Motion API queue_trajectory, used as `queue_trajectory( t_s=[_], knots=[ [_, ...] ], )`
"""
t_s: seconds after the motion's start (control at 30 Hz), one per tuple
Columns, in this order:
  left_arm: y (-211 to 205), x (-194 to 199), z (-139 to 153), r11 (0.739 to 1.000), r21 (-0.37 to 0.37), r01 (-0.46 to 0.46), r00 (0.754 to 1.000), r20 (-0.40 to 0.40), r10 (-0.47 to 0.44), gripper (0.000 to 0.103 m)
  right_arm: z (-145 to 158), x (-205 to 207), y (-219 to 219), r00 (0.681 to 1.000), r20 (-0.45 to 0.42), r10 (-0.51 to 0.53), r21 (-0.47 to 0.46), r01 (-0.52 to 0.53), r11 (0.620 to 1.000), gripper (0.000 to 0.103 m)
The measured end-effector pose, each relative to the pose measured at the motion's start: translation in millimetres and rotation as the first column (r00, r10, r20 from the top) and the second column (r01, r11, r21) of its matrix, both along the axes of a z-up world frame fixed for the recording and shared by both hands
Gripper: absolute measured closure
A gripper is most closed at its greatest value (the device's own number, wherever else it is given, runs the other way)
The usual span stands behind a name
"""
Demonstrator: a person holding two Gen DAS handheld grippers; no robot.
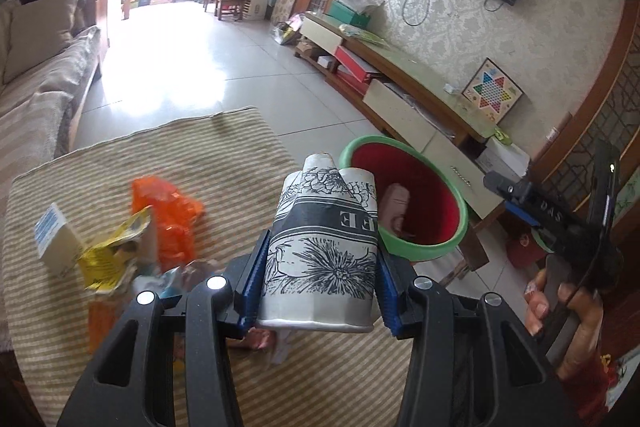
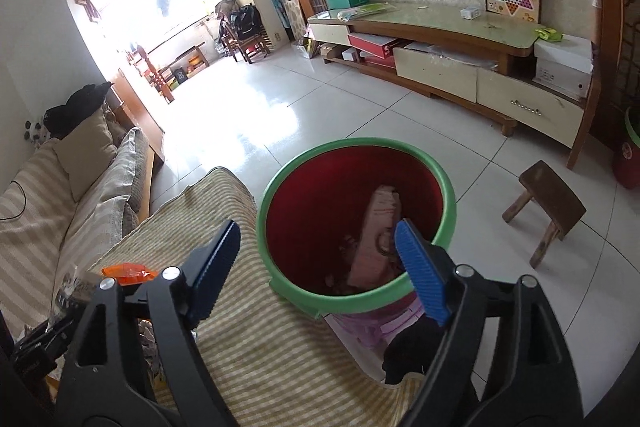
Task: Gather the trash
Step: 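Carry the paper cup over the bin and release it with the left gripper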
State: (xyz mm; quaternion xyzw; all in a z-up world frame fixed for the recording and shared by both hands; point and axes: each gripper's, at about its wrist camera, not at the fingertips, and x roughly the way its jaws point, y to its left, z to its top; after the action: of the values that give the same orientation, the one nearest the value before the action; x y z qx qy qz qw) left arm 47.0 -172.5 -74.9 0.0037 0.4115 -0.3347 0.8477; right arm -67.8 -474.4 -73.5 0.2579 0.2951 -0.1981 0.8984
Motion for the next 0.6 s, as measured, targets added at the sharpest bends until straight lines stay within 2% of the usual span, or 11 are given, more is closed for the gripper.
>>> queue_trajectory(
  t_s=[0.13, 0.27, 0.43, 0.6],
  knots=[
    [-51, 14, -3, 0.995, -0.013, 0.096, 0.995, 0.008, -0.096, 0.059, -4, -34, 2, 0.998, -0.002, -0.069, 0.023, 0.069, 0.997, 0.022],
    [-97, 28, -4, 0.988, -0.022, 0.156, 0.988, 0.015, -0.155, 0.059, -6, -57, 0, 0.994, -0.024, -0.109, 0.006, 0.109, 0.994, 0.022],
    [-140, 34, -6, 0.979, -0.011, 0.202, 0.979, 0.02, -0.202, 0.059, -5, -78, -10, 0.988, -0.025, -0.154, -0.006, 0.153, 0.988, 0.022],
    [-166, 38, -11, 0.974, -0.002, 0.228, 0.973, 0.017, -0.228, 0.056, -6, -87, -14, 0.985, -0.02, -0.174, 0.007, 0.174, 0.985, 0.021]
  ],
)
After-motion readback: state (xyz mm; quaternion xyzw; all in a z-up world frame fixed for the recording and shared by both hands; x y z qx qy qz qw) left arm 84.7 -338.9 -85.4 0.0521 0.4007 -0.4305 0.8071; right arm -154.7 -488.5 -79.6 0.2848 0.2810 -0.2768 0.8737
